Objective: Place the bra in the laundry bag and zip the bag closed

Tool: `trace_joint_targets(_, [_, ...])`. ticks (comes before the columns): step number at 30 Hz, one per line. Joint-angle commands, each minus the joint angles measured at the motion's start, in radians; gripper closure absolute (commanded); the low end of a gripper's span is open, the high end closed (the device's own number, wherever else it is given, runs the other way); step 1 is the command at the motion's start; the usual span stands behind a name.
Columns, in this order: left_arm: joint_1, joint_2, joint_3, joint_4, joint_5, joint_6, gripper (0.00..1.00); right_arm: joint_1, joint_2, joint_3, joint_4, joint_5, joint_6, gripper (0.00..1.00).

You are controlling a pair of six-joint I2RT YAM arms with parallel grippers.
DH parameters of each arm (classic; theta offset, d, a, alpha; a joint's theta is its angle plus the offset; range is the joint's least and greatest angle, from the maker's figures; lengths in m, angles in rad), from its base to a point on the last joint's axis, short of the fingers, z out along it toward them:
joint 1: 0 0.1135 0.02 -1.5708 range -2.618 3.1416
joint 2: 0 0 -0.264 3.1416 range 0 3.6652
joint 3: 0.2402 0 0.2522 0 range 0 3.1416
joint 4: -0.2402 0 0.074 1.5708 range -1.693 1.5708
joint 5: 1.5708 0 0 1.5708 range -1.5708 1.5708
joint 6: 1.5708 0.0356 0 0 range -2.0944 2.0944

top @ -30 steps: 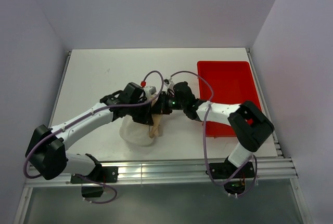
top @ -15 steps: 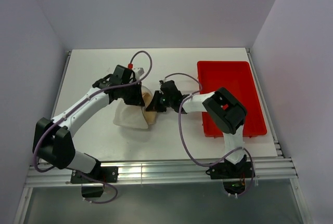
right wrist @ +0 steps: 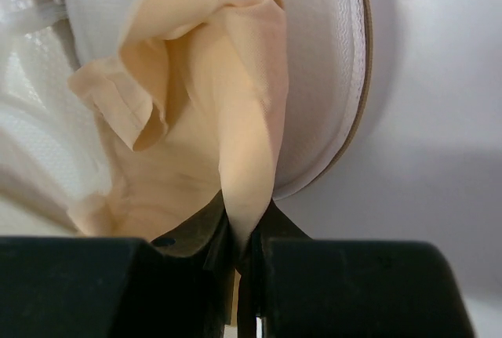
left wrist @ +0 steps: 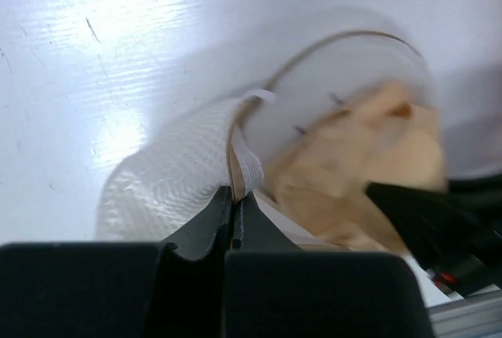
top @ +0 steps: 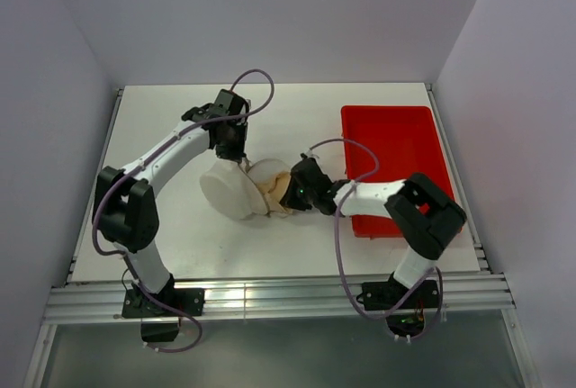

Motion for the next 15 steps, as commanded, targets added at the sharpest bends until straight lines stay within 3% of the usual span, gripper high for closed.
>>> trace_joint_targets(1, [-0.041,0.05,0.073,-0.037,-0.062,0.045,1.0,0.018,-0.141,-0.117,-0.045,0.077,-0.001,1.0])
trace_joint_targets(7, [-0.188,0.045,0.058,-0.046,-0.044,0.076,1.0,0.028,-0.304,-0.2,-0.068,0.097,0.013,1.0])
trace_joint_targets(15, [-0.231,-0.167,-0.046,-0.012,0.115,0.049,1.0,0.027,-0.319,-0.134,-0.044,0.048,0.011,1.0])
